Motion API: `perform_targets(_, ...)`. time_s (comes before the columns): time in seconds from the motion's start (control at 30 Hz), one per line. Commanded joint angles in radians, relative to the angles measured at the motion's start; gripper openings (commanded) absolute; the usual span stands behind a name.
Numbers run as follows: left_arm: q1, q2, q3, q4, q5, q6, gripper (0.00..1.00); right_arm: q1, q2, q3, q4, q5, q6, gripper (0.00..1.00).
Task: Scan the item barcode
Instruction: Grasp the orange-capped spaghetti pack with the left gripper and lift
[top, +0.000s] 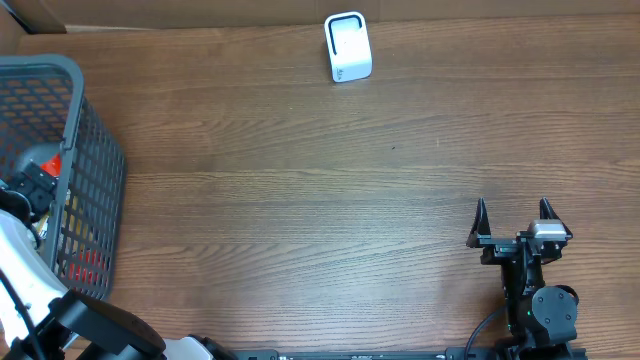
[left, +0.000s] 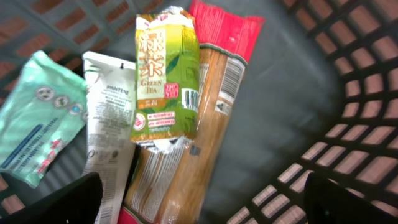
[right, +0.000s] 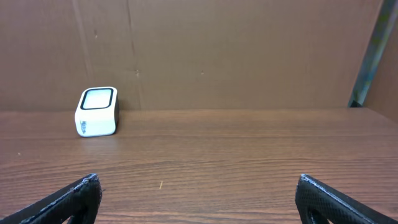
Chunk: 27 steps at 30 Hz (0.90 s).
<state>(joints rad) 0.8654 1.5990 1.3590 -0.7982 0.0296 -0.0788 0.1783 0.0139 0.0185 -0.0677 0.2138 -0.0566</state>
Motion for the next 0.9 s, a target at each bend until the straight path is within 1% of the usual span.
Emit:
perform_targets(0.0,0.000,0.016,-0.094,0.068,-0.004,0.066,0.94,0.006,-0.009,-0.010,0.007,0.001,-0.004,1.00)
perform_targets(0.17,0.000,0.056,-0.197,0.173,-0.003,0.095,0.92,0.006,-0.009,-0.010,0.007,0.001,-0.004,1.00)
perform_targets(0.23,0.000,0.080,-0.214,0.192,-0.002,0.095,0.92,0.006,-0.009,-0.010,0.007,0.001,-0.004,1.00)
perform_targets(0.67,0.001,0.262,-0.225,0.202,-0.018,0.080,0.88,0.006,-0.009,-0.010,0.007,0.001,-0.004,1.00)
perform_targets(0.77,0.001,0.287,-0.225,0.203,-0.020,0.075,0.82,0.006,-0.009,-0.010,0.007,0.001,-0.004,1.00)
perform_targets(0.87,0.001,0.293,-0.225,0.206,-0.038,0.071,0.68,0.006,-0.009,-0.010,0.007,0.001,-0.004,1.00)
